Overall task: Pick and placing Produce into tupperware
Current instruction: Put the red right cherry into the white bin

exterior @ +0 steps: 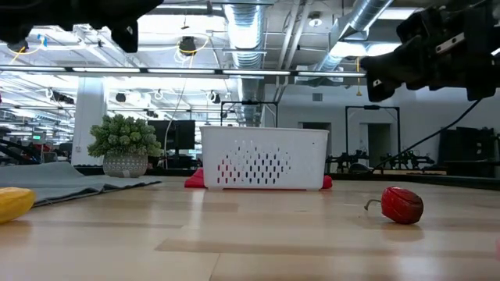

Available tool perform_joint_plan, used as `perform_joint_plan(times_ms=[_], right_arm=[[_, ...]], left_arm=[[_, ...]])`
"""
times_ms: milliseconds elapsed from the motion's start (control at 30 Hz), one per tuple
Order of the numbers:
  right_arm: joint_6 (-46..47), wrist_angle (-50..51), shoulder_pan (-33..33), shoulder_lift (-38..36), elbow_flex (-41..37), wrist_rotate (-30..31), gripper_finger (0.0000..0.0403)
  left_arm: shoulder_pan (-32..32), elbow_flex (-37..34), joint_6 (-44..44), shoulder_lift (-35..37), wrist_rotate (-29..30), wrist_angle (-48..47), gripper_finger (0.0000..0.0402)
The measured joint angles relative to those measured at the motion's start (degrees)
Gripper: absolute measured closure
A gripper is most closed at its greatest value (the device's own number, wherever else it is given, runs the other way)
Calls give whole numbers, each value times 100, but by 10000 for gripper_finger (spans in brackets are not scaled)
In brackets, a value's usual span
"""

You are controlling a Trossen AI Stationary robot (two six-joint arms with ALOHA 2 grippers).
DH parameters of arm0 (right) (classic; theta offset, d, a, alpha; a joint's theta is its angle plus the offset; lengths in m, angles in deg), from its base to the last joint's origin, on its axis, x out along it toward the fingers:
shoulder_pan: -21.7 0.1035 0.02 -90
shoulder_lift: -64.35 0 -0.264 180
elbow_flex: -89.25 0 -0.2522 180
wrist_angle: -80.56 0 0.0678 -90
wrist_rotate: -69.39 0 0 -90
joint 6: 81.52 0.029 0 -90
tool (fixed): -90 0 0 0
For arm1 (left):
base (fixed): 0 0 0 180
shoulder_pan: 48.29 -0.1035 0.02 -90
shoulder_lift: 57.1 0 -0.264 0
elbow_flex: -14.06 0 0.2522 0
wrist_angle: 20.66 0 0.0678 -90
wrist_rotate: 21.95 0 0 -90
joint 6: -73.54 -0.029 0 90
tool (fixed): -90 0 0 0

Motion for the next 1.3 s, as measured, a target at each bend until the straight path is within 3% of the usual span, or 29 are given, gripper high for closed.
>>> perform_joint_plan(times_ms=[133, 367, 500, 667, 833, 1000, 1067, 1200, 1300], right_arm=[[186, 111, -125, 0, 0, -4, 367], [195, 433, -155, 0, 0, -2, 367], [196, 431, -153, 0, 0, -2, 367], [197, 430, -153, 0, 0, -2, 367], [240, 415, -149, 0, 0, -3, 367], [380, 260, -153, 0, 0, -219, 367], [387, 84, -154, 0, 0, -560, 367], [459, -356, -153, 4, 0, -1229, 367], [550, -429, -182, 4, 0, -1201, 366]], left_arm=[[-22, -433, 402, 29, 490, 650, 401], [-212, -1042, 2109, 15, 2150, 1308, 401], [-283, -1145, 3095, -12, 2587, 1346, 401], [-210, -1149, 2984, -107, 3005, 1374, 401], [-295, -1149, 2491, -107, 2533, 1275, 401], [-743, -941, 2596, -107, 1166, 821, 401], [-978, -717, 2610, -107, 754, 342, 401], [-1350, -190, 2447, -150, 464, -673, 401], [-1566, 144, 2352, -181, 378, -1512, 401]])
